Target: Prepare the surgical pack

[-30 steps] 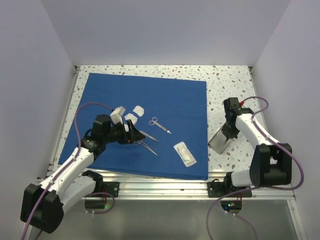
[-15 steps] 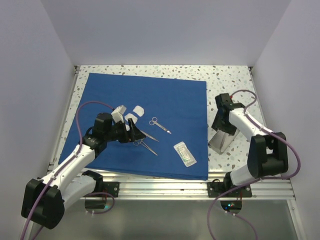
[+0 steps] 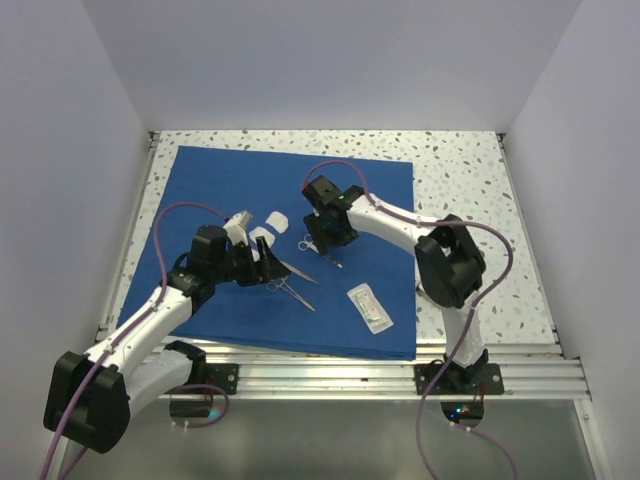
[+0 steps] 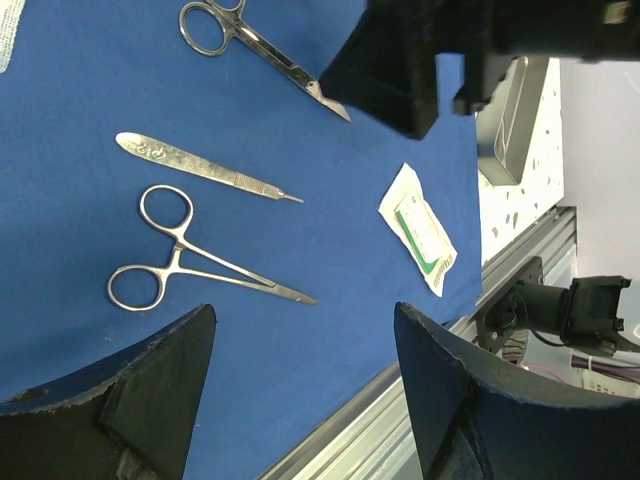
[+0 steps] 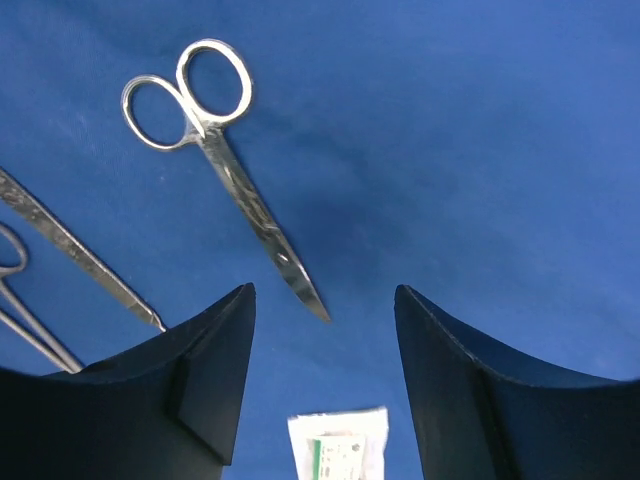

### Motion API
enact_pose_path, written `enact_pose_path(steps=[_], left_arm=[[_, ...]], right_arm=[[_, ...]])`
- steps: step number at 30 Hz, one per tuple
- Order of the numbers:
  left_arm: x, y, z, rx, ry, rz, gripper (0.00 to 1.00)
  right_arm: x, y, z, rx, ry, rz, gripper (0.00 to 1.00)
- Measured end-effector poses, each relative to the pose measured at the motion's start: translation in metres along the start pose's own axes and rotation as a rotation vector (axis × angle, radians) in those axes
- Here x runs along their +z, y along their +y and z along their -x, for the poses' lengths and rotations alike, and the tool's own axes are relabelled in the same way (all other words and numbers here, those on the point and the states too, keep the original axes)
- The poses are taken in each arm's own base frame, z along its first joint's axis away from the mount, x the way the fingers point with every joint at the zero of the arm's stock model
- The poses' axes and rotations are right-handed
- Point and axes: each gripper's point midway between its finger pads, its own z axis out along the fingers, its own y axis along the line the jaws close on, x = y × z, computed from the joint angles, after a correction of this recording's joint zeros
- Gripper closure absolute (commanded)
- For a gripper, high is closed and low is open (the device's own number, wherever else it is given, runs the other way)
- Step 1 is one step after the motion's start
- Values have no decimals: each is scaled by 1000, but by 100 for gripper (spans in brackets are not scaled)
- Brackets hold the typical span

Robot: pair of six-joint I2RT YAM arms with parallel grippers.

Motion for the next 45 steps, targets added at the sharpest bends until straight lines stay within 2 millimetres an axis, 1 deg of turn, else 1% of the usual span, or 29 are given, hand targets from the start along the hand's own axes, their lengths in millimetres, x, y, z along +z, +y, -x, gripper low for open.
enact_pose_path(steps=[2, 4, 5, 6, 9, 15, 19, 21, 22, 23, 24, 26, 28, 29, 32, 35, 37, 40, 43, 45], left_arm=[[0, 2, 0, -4, -2, 10, 25], [1, 4, 0, -7, -4, 23, 25], [1, 5, 1, -7, -7, 28, 25], [1, 6, 1, -7, -10, 32, 25], [1, 7, 2, -9, -13, 40, 25], [-1, 9, 2, -10, -21, 54, 25], [-1, 9, 3, -7, -26, 53, 26], [-1, 9, 3, -9, -26, 53, 27], [-1, 9, 3, -12, -26, 54, 27], [0, 10, 3, -18, -25, 58, 27], [1, 11, 3, -25, -25, 64, 28], [6, 18, 1, -58, -13, 92, 29], [10, 26, -3, -100, 9, 134, 35], [13, 31, -4, -129, 18, 159, 36], [20, 39, -5, -195, 41, 246, 36], [24, 37, -4, -220, 36, 335, 35], [25, 28, -3, -224, 26, 381, 35], [31, 15, -5, -249, 20, 455, 32], [41, 8, -15, -273, 52, 585, 30], [54, 1, -24, -278, 84, 661, 30]], right_arm=[[14, 10, -8, -30, 49, 33, 43], [20, 17, -9, -45, 74, 65, 49], [21, 18, -9, -47, 75, 70, 49], [22, 20, -6, -53, 73, 78, 53], [24, 24, -1, -60, 66, 97, 57], [34, 25, -7, -77, 89, 95, 60], [36, 26, -9, -84, 93, 94, 59], [36, 26, -9, -83, 92, 95, 53], [37, 26, -9, -80, 91, 95, 50], [37, 26, -10, -77, 89, 95, 44], [37, 25, -11, -71, 89, 91, 41], [33, 23, -11, -58, 85, 78, 35], [24, 15, -6, -31, 60, 36, 34], [17, 11, -2, -14, 43, 11, 34], [-7, -5, 5, 48, -14, -54, 34], [-34, -23, 2, 108, -56, -96, 34], [-48, -33, -5, 140, -77, -114, 34], [-61, -47, -22, 168, -80, -136, 35], [-67, -55, -39, 176, -71, -153, 35], [-69, -60, -52, 179, -59, -158, 35]])
